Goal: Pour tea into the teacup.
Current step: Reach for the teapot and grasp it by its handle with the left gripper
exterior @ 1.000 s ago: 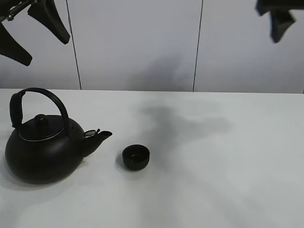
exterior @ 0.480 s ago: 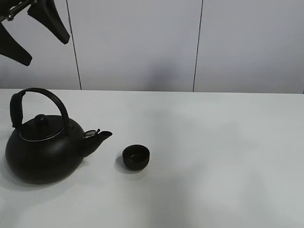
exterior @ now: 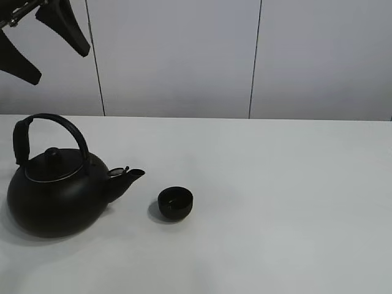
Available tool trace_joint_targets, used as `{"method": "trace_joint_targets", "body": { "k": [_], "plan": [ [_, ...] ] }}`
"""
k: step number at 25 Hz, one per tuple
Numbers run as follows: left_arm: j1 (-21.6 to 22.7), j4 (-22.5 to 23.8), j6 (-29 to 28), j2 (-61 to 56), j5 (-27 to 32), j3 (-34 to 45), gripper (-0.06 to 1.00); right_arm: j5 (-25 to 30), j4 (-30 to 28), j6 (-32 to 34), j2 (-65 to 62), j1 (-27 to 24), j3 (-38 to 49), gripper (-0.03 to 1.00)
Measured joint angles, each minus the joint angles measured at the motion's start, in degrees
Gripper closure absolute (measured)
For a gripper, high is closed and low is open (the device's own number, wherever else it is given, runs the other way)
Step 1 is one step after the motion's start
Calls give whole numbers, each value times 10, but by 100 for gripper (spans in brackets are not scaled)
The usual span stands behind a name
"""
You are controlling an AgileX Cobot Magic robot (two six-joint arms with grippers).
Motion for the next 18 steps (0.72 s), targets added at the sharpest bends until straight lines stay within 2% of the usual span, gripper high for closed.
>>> {"method": "trace_joint_targets", "body": {
  "k": [4,7,13,18],
  "plan": [
    [0,0,0,0,0,0,34,58,9,5,-67,19,89,48],
    [0,0,0,0,0,0,34,74,-8,5,-102,34,173,48],
    [0,0,0,0,0,0,34,64,-75,12,-132,82,328,48],
    [0,0,0,0,0,0,34,23,-119,38,-140,110,421,48]
  ]
}}
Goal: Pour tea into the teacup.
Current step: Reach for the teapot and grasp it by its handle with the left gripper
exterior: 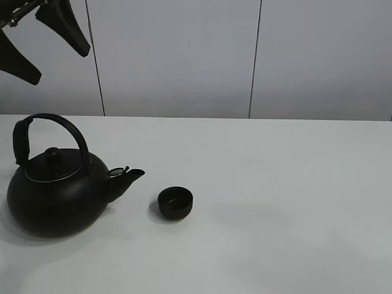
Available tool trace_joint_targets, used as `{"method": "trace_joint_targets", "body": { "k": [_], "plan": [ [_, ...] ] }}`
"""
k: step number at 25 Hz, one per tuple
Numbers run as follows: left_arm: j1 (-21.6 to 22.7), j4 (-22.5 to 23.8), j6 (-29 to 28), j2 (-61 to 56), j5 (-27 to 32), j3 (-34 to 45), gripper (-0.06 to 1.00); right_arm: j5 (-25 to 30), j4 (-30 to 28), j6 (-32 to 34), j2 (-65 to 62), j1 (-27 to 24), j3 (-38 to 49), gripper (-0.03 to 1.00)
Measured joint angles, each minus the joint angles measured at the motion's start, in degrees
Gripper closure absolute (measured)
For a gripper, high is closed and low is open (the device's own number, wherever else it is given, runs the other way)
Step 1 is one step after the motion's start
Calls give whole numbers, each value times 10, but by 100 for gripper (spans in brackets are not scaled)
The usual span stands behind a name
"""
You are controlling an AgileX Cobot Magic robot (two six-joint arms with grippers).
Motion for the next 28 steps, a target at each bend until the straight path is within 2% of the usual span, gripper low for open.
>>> {"method": "trace_joint_targets", "body": {
  "k": [5,28],
  "plan": [
    [0,0,0,0,0,0,34,-13,-14,19,0,0,57,48],
    [0,0,0,0,-1,0,34,-22,-22,19,0,0,57,48]
  ]
}}
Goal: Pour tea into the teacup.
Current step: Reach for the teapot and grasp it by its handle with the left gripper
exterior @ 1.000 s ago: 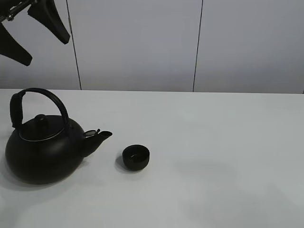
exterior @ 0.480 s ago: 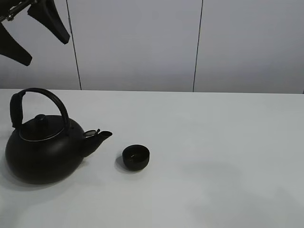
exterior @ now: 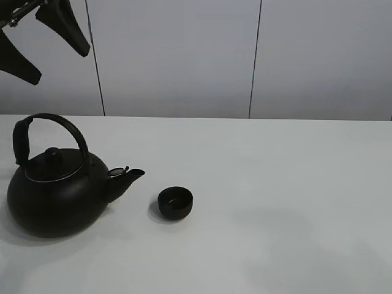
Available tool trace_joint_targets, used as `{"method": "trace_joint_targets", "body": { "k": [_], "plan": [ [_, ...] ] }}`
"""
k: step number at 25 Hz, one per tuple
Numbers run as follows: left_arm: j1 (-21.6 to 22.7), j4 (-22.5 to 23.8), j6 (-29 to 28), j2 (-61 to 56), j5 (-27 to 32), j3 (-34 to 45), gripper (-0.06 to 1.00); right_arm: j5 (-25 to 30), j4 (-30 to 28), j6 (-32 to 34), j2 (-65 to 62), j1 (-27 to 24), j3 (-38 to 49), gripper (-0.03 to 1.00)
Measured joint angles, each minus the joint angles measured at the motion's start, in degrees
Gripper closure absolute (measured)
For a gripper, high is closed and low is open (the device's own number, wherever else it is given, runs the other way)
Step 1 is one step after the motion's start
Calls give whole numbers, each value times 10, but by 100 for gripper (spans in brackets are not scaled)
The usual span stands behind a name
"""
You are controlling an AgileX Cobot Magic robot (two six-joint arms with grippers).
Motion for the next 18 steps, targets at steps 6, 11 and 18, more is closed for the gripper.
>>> {"method": "trace_joint_targets", "body": {
  "k": [6,11,18],
  "plan": [
    [0,0,0,0,-25,0,34,0,0,0,0,0,0,48],
    [0,11,14,0,-27,0,34,0,0,0,0,0,0,48],
    [1,123,21,-7,-62,0,34,0,0,0,0,0,0,48]
  ]
}}
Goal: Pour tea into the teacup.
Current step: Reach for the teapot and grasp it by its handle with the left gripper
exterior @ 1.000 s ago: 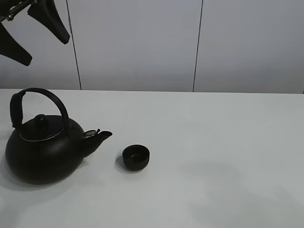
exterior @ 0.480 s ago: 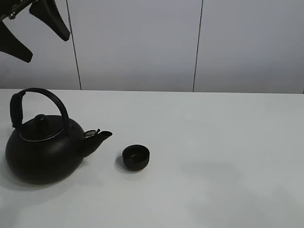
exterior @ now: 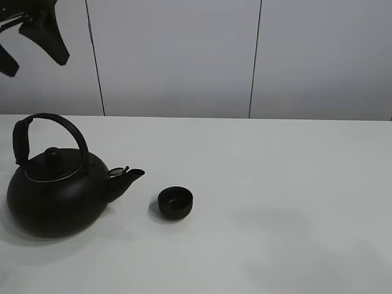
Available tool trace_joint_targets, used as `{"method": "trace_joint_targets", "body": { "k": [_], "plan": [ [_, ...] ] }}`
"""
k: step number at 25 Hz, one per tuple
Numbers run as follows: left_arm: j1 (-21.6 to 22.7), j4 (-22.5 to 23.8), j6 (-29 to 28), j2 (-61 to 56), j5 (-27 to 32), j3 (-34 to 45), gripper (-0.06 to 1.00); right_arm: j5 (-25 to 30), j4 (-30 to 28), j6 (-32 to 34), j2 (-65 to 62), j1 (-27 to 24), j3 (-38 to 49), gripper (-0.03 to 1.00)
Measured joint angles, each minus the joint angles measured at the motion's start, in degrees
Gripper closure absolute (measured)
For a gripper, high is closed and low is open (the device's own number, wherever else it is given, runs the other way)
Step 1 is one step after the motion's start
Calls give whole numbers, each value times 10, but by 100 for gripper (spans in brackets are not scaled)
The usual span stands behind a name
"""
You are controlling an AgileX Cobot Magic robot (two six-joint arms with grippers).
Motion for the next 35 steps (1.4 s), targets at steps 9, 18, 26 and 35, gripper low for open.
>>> {"method": "trace_joint_targets", "body": {
  "k": [9,18,26,35],
  "plan": [
    [-48,77,0,-173,-152,2,34,-1,0,0,0,0,0,48],
    [-121,146,-31,-378,-372,247,34,-1,0,0,0,0,0,48],
    [-123,215,-47,-442,-497,484,34,-1,0,0,0,0,0,48],
    [-86,216,-91,-335,-770,674,34,-1,0,0,0,0,0,48]
  ]
}}
